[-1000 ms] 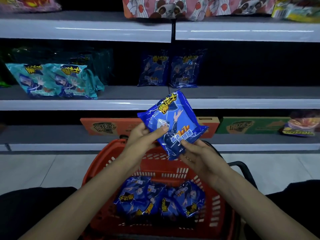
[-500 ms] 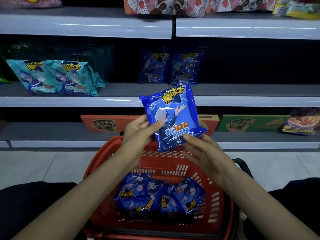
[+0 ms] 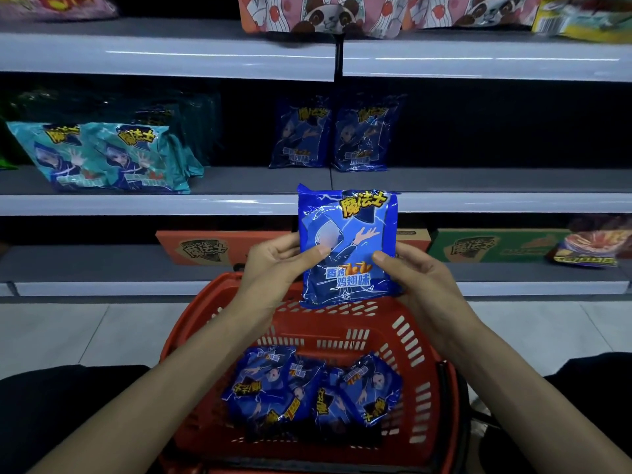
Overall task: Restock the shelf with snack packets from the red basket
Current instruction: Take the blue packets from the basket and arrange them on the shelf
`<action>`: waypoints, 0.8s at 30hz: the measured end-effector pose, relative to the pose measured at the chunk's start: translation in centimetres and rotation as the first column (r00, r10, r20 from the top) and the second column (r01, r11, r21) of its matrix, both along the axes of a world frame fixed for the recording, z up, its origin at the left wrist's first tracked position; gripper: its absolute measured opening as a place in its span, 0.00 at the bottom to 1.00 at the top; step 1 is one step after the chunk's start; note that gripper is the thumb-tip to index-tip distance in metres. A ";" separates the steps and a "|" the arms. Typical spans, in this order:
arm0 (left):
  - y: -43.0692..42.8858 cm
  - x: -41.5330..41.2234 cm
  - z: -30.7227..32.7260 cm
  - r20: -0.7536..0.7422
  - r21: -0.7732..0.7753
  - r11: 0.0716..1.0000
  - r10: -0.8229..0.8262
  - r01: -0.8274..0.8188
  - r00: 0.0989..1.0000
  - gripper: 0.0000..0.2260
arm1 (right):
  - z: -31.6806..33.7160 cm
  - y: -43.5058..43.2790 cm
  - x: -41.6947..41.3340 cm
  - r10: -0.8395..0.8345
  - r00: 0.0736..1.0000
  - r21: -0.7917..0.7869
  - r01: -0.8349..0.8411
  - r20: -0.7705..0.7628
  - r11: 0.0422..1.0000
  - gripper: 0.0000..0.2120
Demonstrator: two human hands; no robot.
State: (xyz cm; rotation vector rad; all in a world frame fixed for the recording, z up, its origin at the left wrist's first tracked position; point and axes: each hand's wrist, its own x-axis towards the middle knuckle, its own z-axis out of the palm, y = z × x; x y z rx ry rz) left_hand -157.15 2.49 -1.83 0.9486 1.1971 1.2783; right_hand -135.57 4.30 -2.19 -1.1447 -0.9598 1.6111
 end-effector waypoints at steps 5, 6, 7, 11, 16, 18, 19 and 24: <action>0.1 0.0 -0.1 0.028 -0.004 1.000 -0.019 0.019 0.999 0.18 | -0.1 0.0 0.1 -0.033 0.999 -0.026 0.033 0.017 0.999 0.13; 0.1 0.1 0.0 0.035 -0.008 1.000 -0.027 0.027 0.999 0.17 | -0.1 0.0 0.1 -0.044 0.999 -0.026 0.045 0.022 0.999 0.12; 0.1 0.1 0.0 0.047 -0.011 0.999 -0.032 0.033 0.998 0.16 | -0.2 0.0 0.1 -0.054 0.998 -0.025 0.055 0.025 0.998 0.11; 0.1 0.0 0.3 0.071 0.000 0.999 -0.046 0.046 0.996 0.15 | -0.1 0.1 0.1 -0.077 0.997 -0.012 0.077 0.028 0.997 0.11; 0.2 -0.5 -0.5 -0.159 0.053 0.998 0.050 -0.042 0.986 0.16 | -0.1 0.3 0.0 -0.101 0.995 0.010 0.100 0.012 0.995 0.12; 0.2 -0.7 -1.1 -0.267 0.096 0.992 0.110 -0.087 0.957 0.12 | -0.1 0.4 -0.2 -0.102 0.995 0.017 0.102 0.019 0.995 0.13; 0.3 -0.8 -1.3 -0.303 0.115 0.989 0.126 -0.095 0.945 0.09 | 0.0 0.5 -0.4 -0.100 0.995 0.023 0.099 0.028 0.995 0.13; 0.9 -1.5 -1.6 -0.345 0.137 0.981 0.177 -0.137 0.922 0.05 | -0.5 1.2 -1.7 -0.108 0.990 0.082 0.101 0.093 0.992 0.10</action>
